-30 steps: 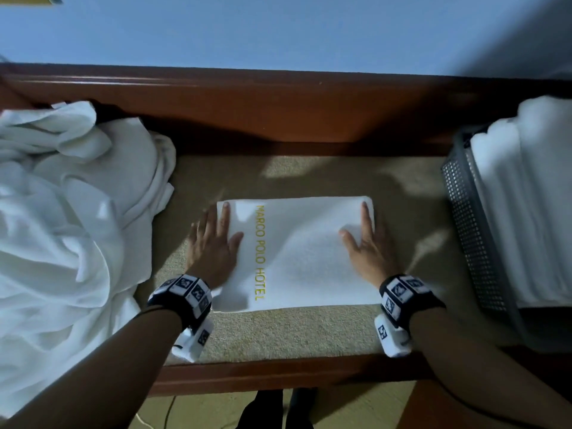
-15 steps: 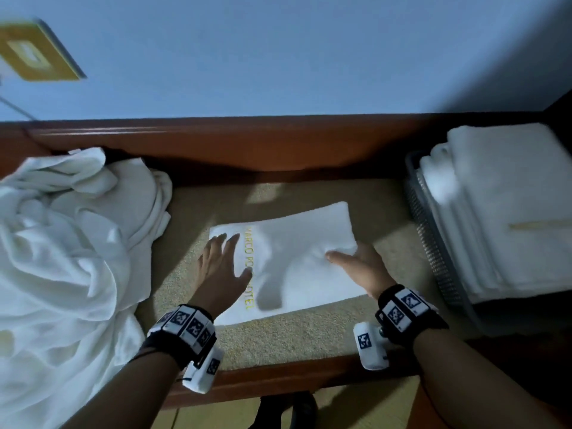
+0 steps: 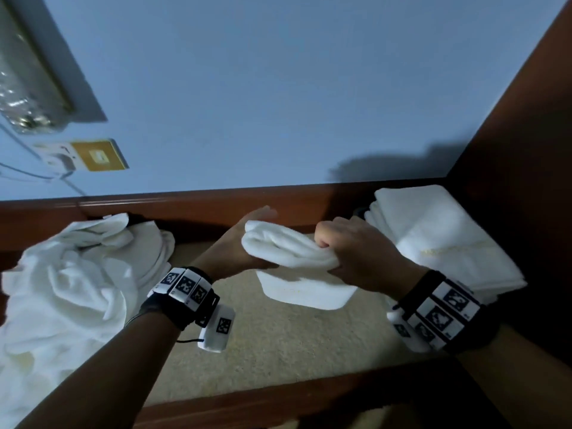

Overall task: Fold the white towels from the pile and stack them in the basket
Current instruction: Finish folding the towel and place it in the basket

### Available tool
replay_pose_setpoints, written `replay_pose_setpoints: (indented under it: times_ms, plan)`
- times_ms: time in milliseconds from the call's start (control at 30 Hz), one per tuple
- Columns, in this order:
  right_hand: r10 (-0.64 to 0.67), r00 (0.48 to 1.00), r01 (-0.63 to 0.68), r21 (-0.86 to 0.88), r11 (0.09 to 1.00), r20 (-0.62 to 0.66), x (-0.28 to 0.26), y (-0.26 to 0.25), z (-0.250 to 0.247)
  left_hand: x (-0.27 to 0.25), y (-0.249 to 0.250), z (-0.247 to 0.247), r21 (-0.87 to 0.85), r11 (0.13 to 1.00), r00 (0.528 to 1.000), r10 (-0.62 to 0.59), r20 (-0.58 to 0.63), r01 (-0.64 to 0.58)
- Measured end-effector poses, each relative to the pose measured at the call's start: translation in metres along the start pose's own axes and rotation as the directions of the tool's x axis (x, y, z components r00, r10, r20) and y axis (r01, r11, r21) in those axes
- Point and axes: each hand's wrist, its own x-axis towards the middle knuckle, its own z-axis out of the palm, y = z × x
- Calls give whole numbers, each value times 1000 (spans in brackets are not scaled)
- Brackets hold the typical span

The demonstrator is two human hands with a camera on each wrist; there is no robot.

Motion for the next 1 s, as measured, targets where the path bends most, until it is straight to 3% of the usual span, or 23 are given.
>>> replay_pose_setpoints:
  times_ms: [100, 167, 267, 333, 400, 433, 500, 633, 733, 867, 1000]
  plan:
    - [-75, 980, 68, -47, 997, -186, -21, 9, -42, -8, 43, 13, 163, 982, 992, 106, -67, -94]
    - [-39, 958, 34, -24, 999, -284, -34, 17, -67, -11, 74, 20, 125, 981, 971, 167, -169, -147]
    - [156, 884, -141, 68, 988, -440, -56, 31, -90, -10, 121, 24, 48, 957, 943, 289, -167, -285]
    - [379, 764, -257, 293, 921, -522, -75, 38, -94, -10, 151, 24, 51, 935, 923, 354, -153, -350]
    - [633, 626, -304, 605, 736, -455, -95, 41, -88, -6, 173, 24, 48, 914, 903, 406, -140, -403]
    - [721, 585, -301, 727, 618, -371, -104, 43, -81, -3, 184, 25, 41, 901, 892, 434, -125, -433]
    - [779, 579, -288, 834, 470, -239, -118, 45, -63, 0, 205, 27, 17, 882, 877, 471, -98, -472]
    - [763, 642, -292, 899, 327, -69, -131, 29, -36, 13, 232, 34, -131, 865, 873, 487, -8, -484]
    - [770, 638, -255, 939, 233, -18, -140, 24, -28, 34, 240, 43, -241, 856, 879, 476, 21, -457]
    - [842, 539, -263, 954, 145, 20, -166, 47, -17, 78, 232, 61, -259, 853, 880, 474, 22, -453]
    - [939, 343, -345, 930, 124, 2, -198, 94, -22, 148, 201, 95, -206, 906, 923, 384, 35, -370]
